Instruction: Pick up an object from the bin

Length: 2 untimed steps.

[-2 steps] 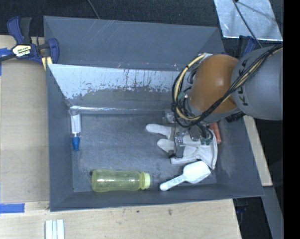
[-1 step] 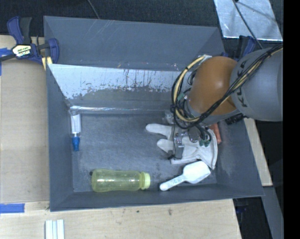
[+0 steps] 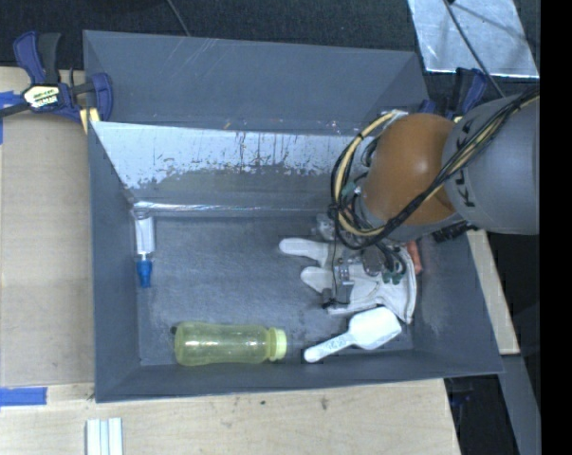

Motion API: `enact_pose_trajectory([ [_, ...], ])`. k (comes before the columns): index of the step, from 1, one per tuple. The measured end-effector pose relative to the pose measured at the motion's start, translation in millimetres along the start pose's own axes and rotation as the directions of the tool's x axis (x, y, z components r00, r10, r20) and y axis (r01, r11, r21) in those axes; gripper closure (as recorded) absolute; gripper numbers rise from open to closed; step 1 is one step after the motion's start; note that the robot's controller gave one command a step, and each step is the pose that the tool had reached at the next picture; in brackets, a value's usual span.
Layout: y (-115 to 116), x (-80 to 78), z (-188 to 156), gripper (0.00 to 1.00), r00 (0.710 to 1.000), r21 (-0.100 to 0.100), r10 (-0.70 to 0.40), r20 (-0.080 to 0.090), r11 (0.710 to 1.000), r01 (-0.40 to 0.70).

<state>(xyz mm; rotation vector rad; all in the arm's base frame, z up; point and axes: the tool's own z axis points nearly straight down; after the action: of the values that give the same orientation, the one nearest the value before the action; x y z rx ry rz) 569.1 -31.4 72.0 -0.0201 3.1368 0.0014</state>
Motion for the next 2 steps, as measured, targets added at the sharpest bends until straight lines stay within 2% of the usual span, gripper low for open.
enact_pose_trajectory([
  [1, -5.8, 6.1, 0.1, 0.0, 1.0, 0.0, -0.01, -0.001, 1.0, 0.01],
  [2, -8.0, -2.1, -9.7, 1.0, 0.928, 0.001, 0.374, 0.003, 0.928, -0.374],
])
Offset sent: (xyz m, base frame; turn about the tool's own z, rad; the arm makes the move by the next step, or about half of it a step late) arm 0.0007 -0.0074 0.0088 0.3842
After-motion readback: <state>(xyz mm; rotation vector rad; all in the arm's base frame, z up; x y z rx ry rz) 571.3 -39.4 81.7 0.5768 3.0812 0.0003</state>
